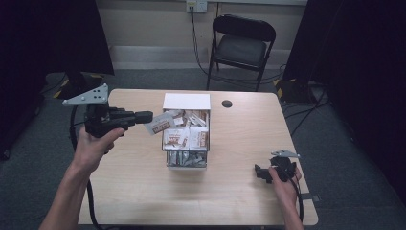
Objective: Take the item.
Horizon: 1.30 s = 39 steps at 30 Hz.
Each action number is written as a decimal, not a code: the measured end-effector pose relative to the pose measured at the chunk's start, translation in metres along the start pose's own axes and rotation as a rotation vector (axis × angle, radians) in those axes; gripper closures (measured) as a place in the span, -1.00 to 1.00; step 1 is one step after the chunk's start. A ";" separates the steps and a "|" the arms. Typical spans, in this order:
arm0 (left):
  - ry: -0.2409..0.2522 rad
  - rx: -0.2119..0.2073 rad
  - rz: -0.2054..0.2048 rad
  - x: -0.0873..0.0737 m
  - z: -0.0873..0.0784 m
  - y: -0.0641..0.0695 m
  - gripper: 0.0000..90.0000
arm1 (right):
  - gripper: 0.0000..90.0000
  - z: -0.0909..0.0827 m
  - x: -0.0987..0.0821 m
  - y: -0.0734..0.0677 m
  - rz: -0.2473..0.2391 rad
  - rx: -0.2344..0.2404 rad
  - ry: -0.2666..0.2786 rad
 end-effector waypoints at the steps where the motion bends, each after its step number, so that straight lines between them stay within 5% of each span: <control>1: 0.004 0.006 -0.001 0.000 -0.001 0.000 1.00 | -1.00 0.000 0.000 0.000 0.000 0.000 0.000; 29: 0.005 0.081 0.001 -0.001 -0.025 -0.009 1.00 | -1.00 0.000 0.000 0.000 0.000 0.000 0.000; 39: -0.010 0.145 0.005 -0.009 -0.035 -0.021 1.00 | -1.00 0.000 0.000 0.000 0.001 0.000 -0.001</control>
Point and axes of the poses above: each handheld gripper's, and its own axes: z roughly forward along the jaws, x roughly out of its top, y roughly to its right, the point moved 1 cm from there along z, roughly forward along the jaws, and after that the axes turned 7 degrees about y, right-handed, at the moved point
